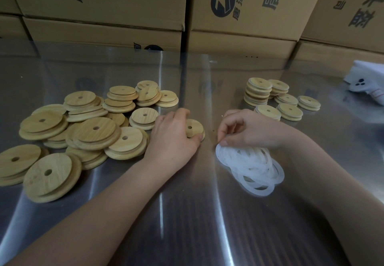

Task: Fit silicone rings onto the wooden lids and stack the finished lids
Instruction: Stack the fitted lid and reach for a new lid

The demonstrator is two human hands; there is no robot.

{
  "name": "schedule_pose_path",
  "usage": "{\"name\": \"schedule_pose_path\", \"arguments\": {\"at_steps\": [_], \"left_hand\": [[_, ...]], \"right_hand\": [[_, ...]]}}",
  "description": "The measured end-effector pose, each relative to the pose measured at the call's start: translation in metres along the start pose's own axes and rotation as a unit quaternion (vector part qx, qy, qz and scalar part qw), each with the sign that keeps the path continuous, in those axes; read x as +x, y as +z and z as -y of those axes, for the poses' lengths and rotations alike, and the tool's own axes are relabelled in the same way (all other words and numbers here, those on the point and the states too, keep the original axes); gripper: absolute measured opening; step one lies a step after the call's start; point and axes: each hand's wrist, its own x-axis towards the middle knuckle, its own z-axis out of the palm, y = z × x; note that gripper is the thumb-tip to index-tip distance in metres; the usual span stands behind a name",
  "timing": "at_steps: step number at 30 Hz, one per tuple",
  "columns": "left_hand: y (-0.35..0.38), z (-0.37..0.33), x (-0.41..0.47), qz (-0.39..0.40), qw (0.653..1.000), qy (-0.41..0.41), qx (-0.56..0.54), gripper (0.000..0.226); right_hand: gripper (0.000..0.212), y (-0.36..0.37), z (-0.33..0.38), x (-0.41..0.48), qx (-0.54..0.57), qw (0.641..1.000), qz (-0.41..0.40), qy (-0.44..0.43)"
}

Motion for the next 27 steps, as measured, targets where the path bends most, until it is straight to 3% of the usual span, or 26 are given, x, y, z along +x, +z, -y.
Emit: {"name": "schedule_pose_path", "arguments": {"at_steps": [13,18,27], "left_hand": [[-0.006,-0.009,-0.004,-0.055,0.985,0.004,-0.165,0.062],[-0.008,-0.011,-0.003,-0.041,0.954,-0.059,-0.291,0.063],[-0.013,-0.012,-0.004,0.000,0.901,-0.128,-0.414,0.067]], "right_hand": [[0.006,-0.003,0.001,-0.002,0.073,0.996,-0.045,-0.032],[0.004,-0.001,0.002,-0.002,0.102,0.990,-0.086,-0.046],[0.004,0.000,0.002,-0.001,0.105,0.985,-0.130,-0.047]]}}
